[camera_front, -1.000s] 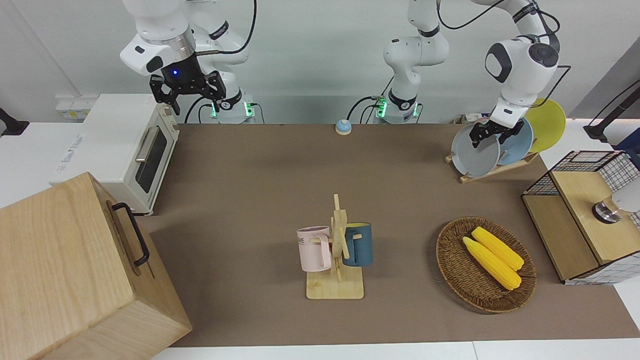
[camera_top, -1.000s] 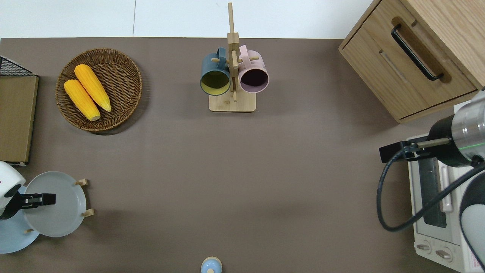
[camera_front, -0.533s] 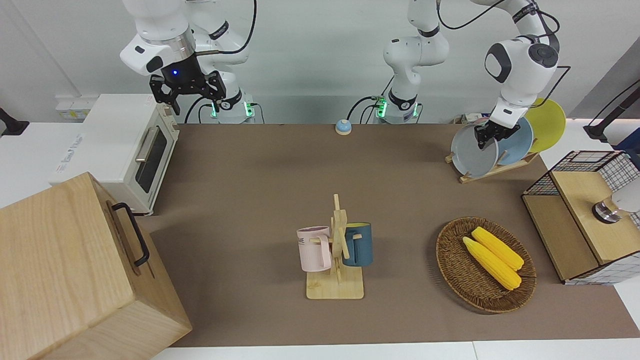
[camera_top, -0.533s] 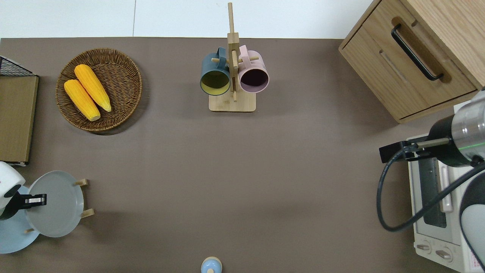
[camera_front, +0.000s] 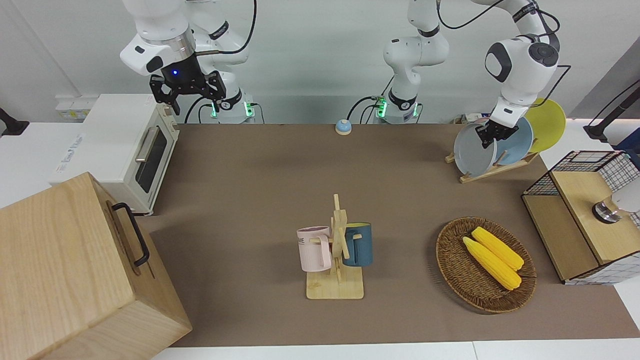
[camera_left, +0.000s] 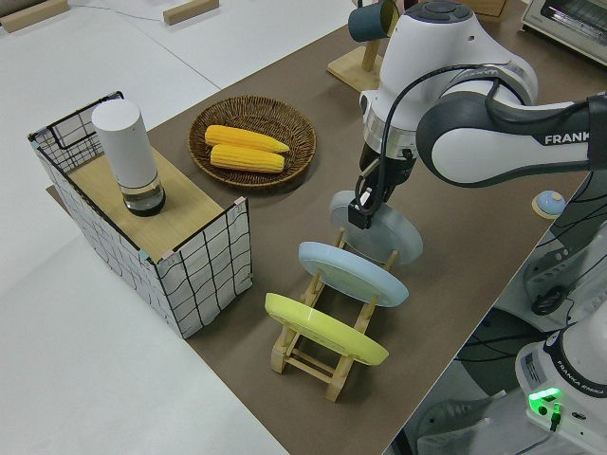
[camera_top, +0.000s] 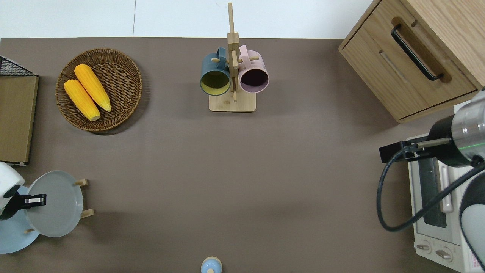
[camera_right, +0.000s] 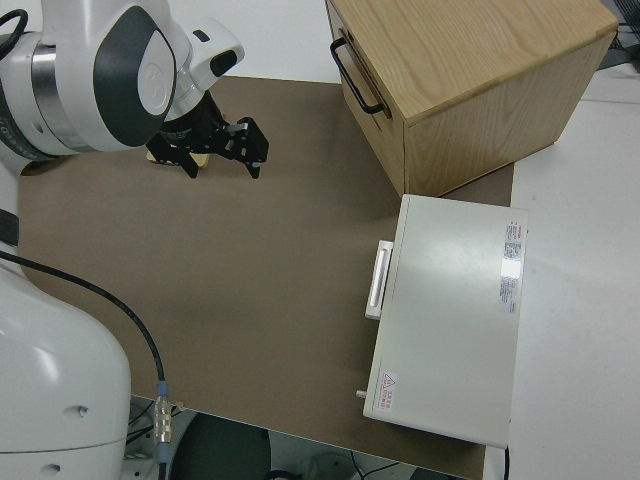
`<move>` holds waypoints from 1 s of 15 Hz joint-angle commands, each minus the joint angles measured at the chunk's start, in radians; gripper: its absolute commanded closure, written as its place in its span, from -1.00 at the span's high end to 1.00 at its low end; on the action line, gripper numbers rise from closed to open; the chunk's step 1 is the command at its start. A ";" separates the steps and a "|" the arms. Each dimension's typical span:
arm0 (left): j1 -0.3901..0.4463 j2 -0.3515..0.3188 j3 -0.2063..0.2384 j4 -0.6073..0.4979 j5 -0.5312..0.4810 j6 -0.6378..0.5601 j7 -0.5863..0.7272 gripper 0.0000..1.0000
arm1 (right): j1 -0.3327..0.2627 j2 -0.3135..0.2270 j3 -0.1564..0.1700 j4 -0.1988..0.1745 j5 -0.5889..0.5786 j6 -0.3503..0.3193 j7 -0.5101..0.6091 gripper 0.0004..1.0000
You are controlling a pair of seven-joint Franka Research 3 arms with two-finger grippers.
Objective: Pick gray plate from low plate rack and place it on table with left arm
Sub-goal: 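Lift the gray plate out of the rack with the left gripper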
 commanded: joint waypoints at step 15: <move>-0.011 -0.018 -0.091 0.301 -0.416 -0.430 -0.089 -1.00 | -0.010 -0.002 0.006 0.006 0.010 -0.014 0.000 0.98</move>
